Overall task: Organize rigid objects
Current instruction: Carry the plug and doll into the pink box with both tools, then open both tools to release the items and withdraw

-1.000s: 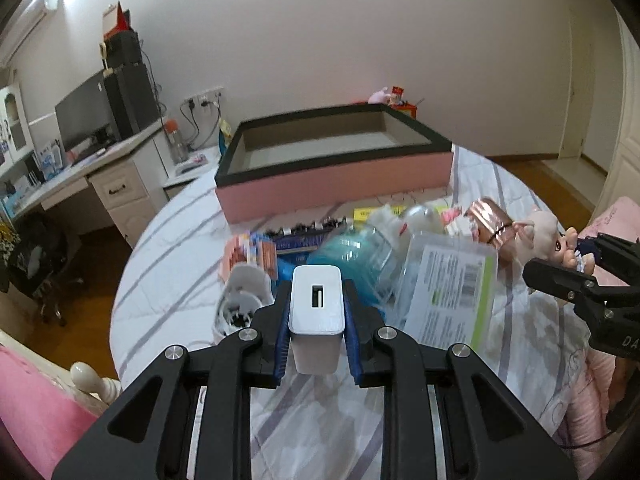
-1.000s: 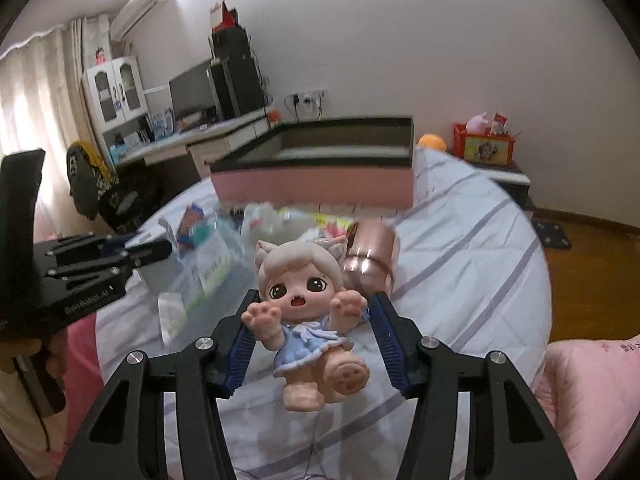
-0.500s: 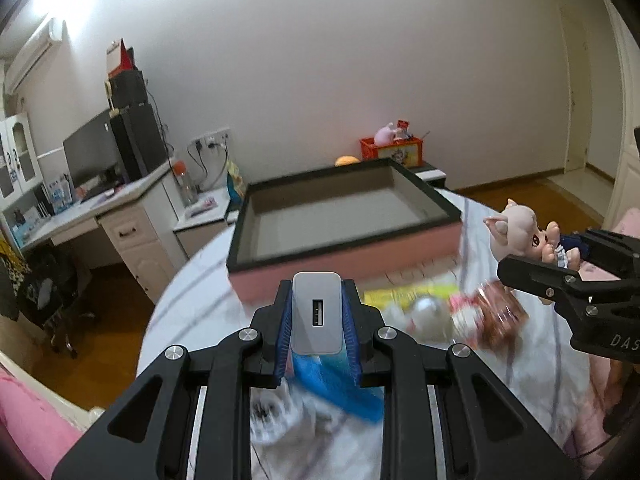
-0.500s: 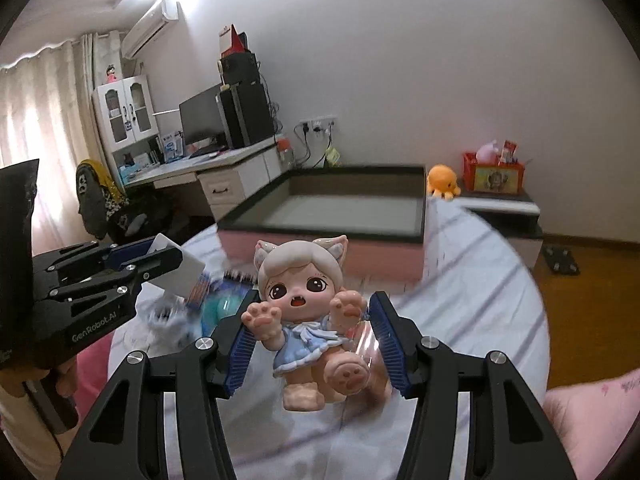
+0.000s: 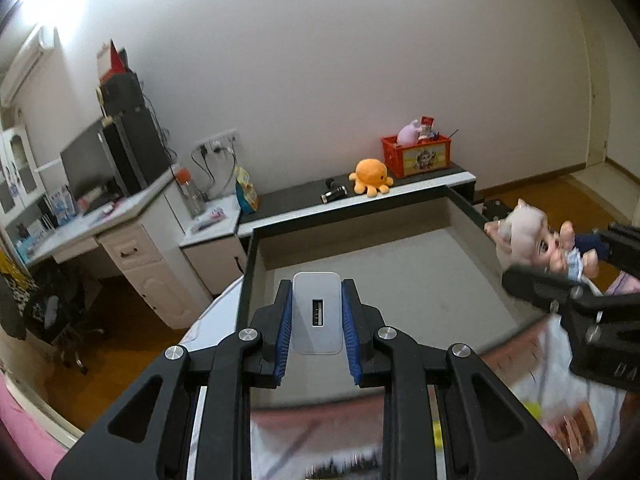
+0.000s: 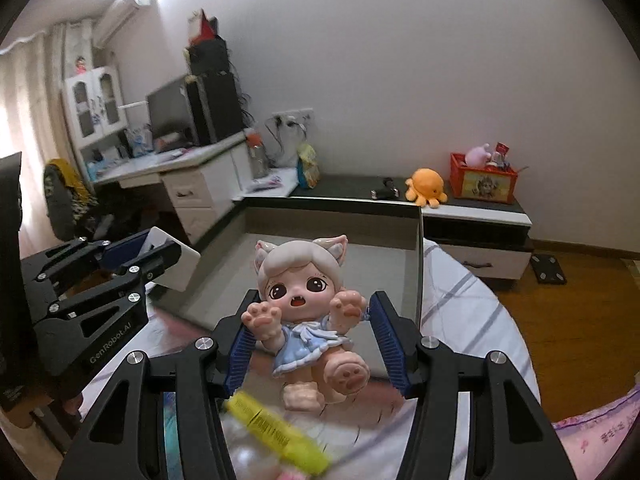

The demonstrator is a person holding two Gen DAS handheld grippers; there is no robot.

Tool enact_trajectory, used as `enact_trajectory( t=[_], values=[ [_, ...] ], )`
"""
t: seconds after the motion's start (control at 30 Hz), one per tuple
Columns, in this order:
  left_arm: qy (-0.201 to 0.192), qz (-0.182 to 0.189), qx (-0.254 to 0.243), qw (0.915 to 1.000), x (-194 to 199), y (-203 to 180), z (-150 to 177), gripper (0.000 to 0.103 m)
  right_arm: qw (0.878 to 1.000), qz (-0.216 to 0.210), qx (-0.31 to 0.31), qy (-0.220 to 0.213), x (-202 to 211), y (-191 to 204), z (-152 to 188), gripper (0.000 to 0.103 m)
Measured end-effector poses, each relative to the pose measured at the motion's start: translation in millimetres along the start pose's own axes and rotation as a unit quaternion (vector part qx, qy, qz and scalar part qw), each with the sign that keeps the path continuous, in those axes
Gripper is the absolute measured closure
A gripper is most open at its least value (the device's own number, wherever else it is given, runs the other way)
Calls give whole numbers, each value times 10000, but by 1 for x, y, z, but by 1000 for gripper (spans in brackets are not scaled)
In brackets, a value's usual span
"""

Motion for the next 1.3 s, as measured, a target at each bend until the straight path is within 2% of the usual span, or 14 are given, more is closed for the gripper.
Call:
enact_trajectory(
  t=[0.17,0.23,0.47,0.53,0.57,0.6,0.7,0.83,0.93,1.07,1.2,1.27,1.3],
  values=[
    [448,-13,16,9990,-50,2,14,80,9981,207,75,575,-46,-10,17,46],
    [725,103,103,9973,-68,-2,25,80,9960,269,89,848,-61,-13,28,46],
    [1172,164,44,9930,-84,-8,43,75,9907,459,109,1274,-74,-25,34,46],
    [1202,184,113,9925,-82,-7,44,54,9890,467,80,1404,-74,-26,40,45],
    [1202,178,136,9925,-83,-3,44,37,9890,496,92,1392,-72,-26,38,45],
    [1155,153,143,9931,-80,-1,42,28,9899,516,96,1315,-70,-26,35,44],
    [1012,166,292,9943,-68,7,34,26,9929,471,-76,1089,-59,-26,22,21],
    [754,43,573,9955,-37,27,22,18,9955,457,-129,820,-37,-22,6,21],
    [370,-34,767,9964,-1,41,8,14,9977,440,-135,494,-8,-11,-9,21],
    [-353,-357,728,9961,72,54,-9,1,9992,403,-25,20,36,8,-26,21],
    [-850,-513,712,9925,138,57,-12,0,9976,442,115,-518,87,30,-33,19],
    [-1021,-511,756,9906,168,56,-9,0,9957,468,176,-782,114,42,-31,16],
    [-1099,-494,769,9897,181,55,-7,0,9949,489,208,-857,124,46,-29,10]
  ],
)
Point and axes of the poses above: each gripper's, at about its wrist camera, not at the fingertips, and x roughly against the way its jaws point, y to its left, z to its underside, the point moved 10 cm from there along -x, roughly the way its jaws point, and after that the axes turned 10 degrees about -y, right-handed, at the moved point
